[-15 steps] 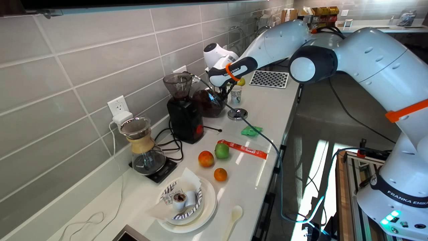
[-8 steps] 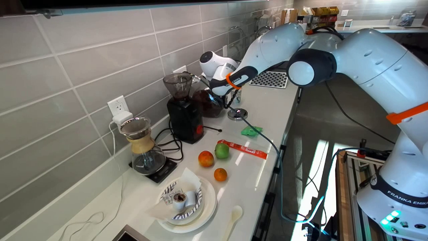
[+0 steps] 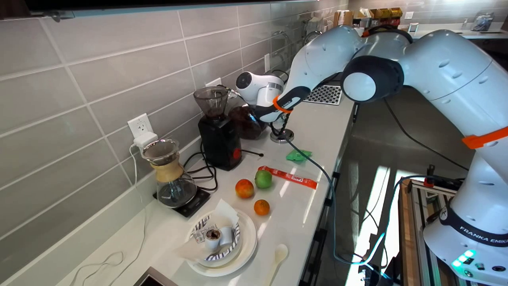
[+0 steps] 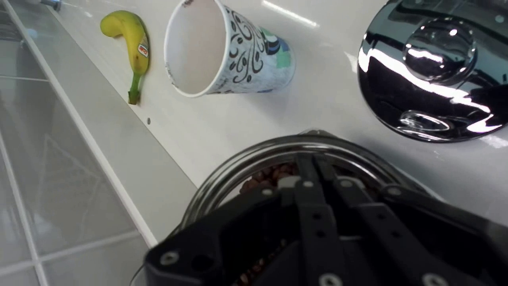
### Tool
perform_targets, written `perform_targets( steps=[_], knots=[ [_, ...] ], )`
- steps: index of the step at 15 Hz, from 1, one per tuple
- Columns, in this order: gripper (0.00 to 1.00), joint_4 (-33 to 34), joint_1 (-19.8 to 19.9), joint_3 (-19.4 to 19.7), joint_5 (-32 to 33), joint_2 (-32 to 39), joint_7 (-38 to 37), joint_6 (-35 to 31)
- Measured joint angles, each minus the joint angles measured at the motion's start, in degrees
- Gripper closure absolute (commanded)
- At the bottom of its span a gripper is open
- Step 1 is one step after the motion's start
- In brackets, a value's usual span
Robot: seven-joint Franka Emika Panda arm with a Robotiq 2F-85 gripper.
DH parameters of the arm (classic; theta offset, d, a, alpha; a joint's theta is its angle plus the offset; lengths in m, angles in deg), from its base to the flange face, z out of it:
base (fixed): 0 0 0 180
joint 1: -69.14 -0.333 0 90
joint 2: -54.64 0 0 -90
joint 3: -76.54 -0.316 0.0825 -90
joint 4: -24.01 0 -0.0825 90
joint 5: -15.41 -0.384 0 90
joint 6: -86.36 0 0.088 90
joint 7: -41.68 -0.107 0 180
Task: Transfer a spoonful of contents from the container into the cup
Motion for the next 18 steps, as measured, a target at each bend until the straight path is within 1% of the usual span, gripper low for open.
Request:
perform_targets(
  steps=[3,7,18],
  knots=[
    [0.99,-2.8,-1.6,1.0,5.0,-1.0,-5.2,-1.0],
    [0.99,-6.0,-2.9,1.4,10.9,-2.2,-12.6,-1.0],
    [0.99,-13.5,-4.0,1.0,25.8,-5.6,-28.0,-1.0]
  ],
)
